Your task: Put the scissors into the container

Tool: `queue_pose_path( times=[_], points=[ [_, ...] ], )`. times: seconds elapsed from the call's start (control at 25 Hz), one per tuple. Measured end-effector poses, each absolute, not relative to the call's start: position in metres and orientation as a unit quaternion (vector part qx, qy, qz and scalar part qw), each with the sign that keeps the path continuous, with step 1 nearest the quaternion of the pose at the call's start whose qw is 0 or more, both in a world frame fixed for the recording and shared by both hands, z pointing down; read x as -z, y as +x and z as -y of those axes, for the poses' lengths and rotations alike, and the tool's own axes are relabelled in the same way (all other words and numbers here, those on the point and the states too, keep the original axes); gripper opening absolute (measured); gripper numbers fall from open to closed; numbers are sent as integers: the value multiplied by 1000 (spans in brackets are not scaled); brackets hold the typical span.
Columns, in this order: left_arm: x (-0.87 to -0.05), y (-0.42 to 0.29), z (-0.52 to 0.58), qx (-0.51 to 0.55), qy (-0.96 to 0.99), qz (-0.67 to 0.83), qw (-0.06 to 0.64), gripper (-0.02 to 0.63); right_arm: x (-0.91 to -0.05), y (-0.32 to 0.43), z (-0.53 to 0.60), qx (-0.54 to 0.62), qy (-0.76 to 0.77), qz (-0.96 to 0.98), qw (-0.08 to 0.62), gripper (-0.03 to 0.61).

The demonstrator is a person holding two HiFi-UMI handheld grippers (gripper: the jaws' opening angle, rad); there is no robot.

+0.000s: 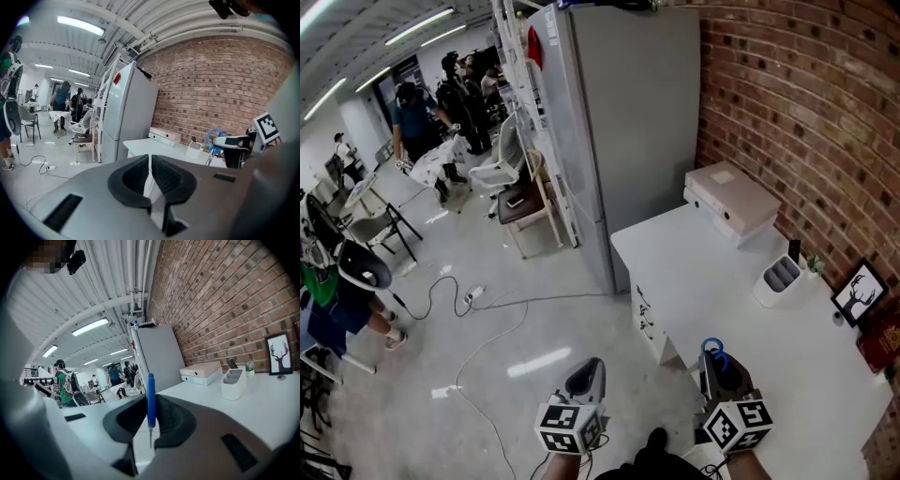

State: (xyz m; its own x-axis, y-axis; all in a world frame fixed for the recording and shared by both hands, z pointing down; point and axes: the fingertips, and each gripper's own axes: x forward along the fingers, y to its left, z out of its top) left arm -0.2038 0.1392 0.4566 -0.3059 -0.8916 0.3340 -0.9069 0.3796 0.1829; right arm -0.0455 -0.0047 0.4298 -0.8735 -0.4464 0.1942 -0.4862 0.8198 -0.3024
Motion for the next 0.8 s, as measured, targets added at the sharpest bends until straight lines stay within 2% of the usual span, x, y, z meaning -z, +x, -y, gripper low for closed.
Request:
queue_pose_path(
  times=[0.8],
  points=[
    [-456, -163, 96, -45, 678, 713, 172, 25, -432, 35, 181, -171, 404, 899, 13, 51]
  ],
)
